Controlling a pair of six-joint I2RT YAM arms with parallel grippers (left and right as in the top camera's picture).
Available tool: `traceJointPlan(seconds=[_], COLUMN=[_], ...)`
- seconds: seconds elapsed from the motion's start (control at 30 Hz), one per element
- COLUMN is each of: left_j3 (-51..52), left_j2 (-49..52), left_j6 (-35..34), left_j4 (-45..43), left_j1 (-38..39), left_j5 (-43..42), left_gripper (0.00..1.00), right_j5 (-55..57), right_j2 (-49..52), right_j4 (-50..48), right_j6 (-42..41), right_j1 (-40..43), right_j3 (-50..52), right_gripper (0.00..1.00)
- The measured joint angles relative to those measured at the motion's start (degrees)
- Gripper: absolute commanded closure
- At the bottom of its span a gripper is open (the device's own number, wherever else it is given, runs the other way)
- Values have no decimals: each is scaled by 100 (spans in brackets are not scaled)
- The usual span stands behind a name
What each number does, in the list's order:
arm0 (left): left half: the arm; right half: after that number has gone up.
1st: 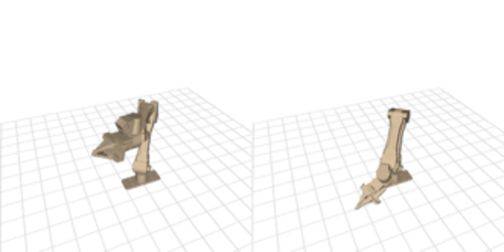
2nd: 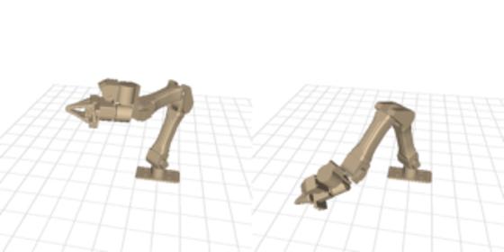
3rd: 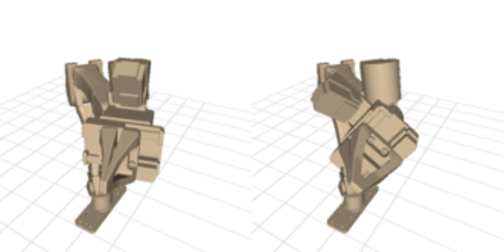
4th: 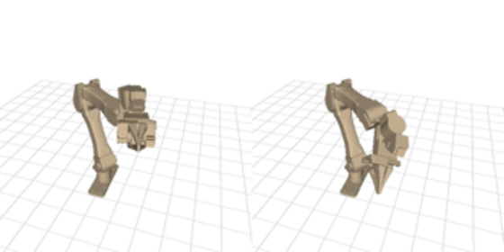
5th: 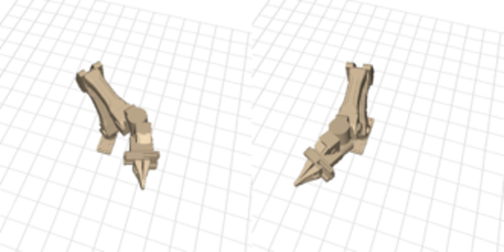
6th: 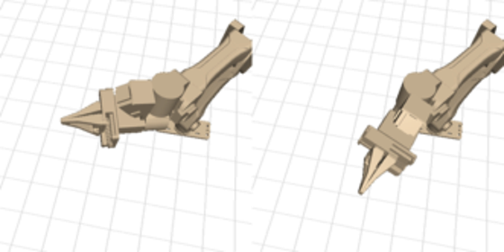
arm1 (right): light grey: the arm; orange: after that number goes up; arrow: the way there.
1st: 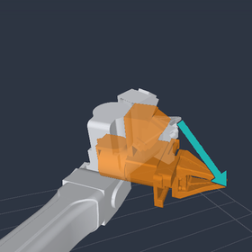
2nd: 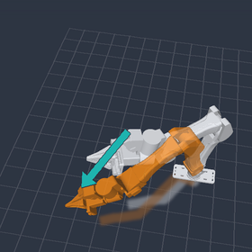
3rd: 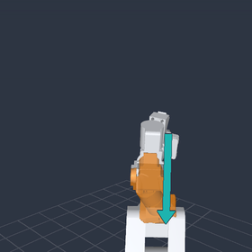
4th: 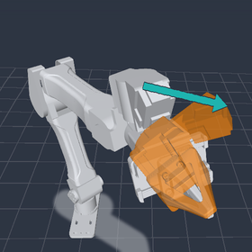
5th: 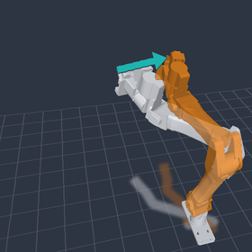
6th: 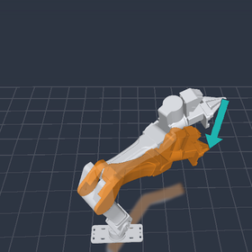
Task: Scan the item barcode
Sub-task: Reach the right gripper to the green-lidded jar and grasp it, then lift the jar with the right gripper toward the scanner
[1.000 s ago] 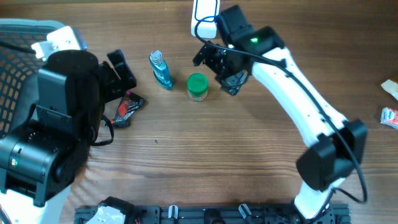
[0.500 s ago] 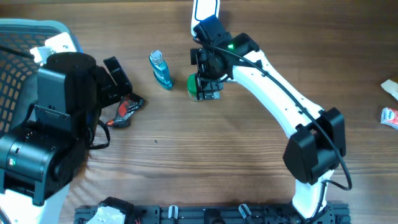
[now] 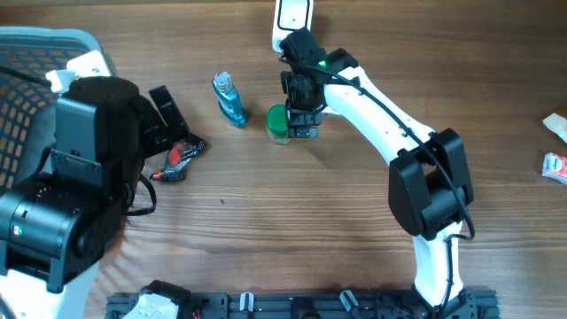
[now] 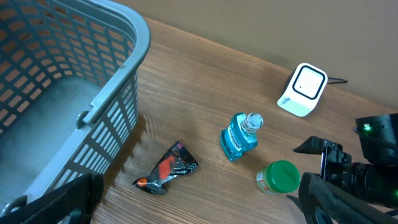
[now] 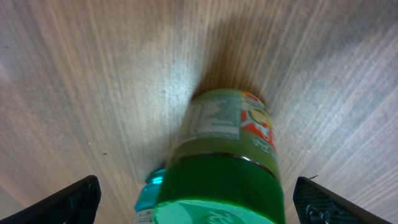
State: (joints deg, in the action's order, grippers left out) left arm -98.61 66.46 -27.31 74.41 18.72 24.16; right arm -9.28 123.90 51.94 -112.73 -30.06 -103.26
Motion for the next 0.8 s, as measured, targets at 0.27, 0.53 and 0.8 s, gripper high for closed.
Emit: traceJointPlan(seconds=[0.27, 0.53, 0.8], left_j3=[0, 0, 0], left_j2=[15, 203, 223], left_j6=[0, 0, 0], left_j4=[2, 2, 2], left_j1=[0, 0, 0], left_j5=[0, 0, 4], left_gripper=[0, 0, 0], right_j5=[-72, -273, -424], right_j2=[400, 404, 660], right_j4=[-175, -444, -459], right_j6=[400, 638, 627], right_j1=[-7, -96, -221], right_j3=[0, 0, 0], right_gripper=[0, 0, 23])
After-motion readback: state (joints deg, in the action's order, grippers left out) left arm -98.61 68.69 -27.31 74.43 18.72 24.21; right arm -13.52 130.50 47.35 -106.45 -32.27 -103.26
